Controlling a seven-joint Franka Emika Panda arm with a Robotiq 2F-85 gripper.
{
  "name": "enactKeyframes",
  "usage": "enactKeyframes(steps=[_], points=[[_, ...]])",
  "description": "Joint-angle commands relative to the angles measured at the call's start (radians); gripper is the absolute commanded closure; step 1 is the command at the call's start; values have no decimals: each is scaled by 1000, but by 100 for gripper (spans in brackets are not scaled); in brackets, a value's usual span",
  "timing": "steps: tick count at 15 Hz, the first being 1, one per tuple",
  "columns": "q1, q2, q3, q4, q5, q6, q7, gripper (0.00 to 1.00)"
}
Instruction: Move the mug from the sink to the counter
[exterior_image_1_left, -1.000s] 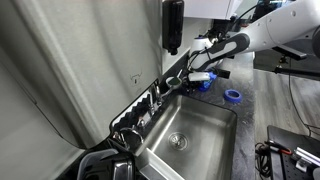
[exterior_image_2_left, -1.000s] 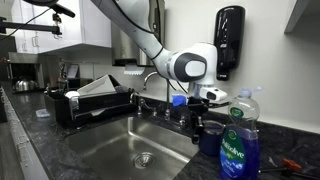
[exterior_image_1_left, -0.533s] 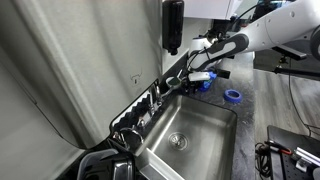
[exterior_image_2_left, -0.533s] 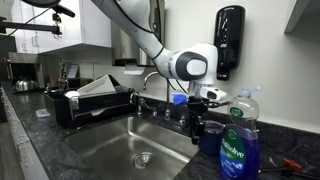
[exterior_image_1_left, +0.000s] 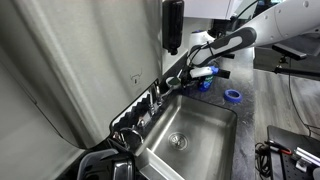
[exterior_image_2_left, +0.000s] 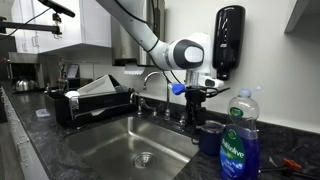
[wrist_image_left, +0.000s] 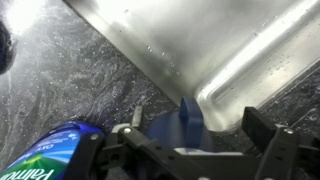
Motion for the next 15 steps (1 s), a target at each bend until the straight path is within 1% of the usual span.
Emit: enactKeyframes(steps=[1, 4, 10, 15], points=[[25, -125, -8, -120, -29, -38, -48, 0], [39, -221, 1, -221, -51, -37, -89, 0], [83, -429, 26, -459, -111, -4, -185, 0], [122, -574, 75, -622, -151, 30, -238, 0]])
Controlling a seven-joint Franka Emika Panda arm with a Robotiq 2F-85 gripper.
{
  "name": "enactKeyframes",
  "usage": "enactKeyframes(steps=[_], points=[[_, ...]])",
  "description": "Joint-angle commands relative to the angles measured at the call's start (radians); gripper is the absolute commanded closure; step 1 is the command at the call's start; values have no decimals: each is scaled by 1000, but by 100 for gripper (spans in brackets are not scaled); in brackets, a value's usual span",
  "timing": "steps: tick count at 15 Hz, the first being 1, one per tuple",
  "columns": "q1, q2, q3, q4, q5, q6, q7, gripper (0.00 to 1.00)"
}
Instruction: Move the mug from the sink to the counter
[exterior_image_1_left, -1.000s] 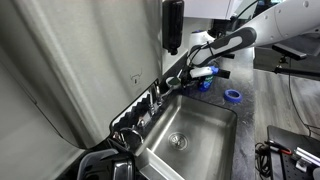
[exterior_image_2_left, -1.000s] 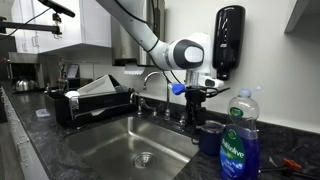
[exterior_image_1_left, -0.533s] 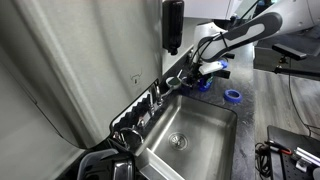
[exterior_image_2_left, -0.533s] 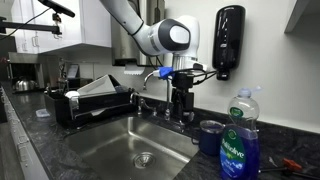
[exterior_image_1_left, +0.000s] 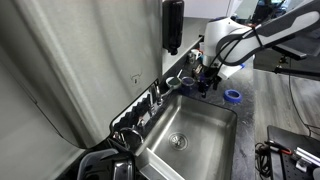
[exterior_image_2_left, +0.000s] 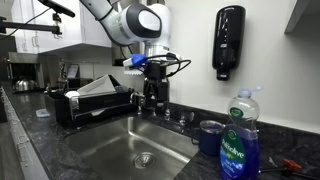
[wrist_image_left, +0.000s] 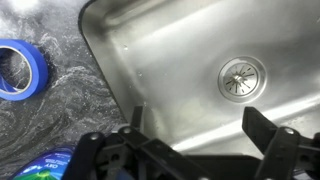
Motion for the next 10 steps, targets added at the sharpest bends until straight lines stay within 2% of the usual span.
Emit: enactKeyframes(steps=[1, 7, 8, 10], points=[[21, -133, 39, -161, -26, 64, -51, 0], [54, -265, 98, -316, -40, 108, -105, 0], [46, -204, 94, -235, -16, 62, -76, 0], [51, -235, 103, -272, -25, 71, -80, 0]])
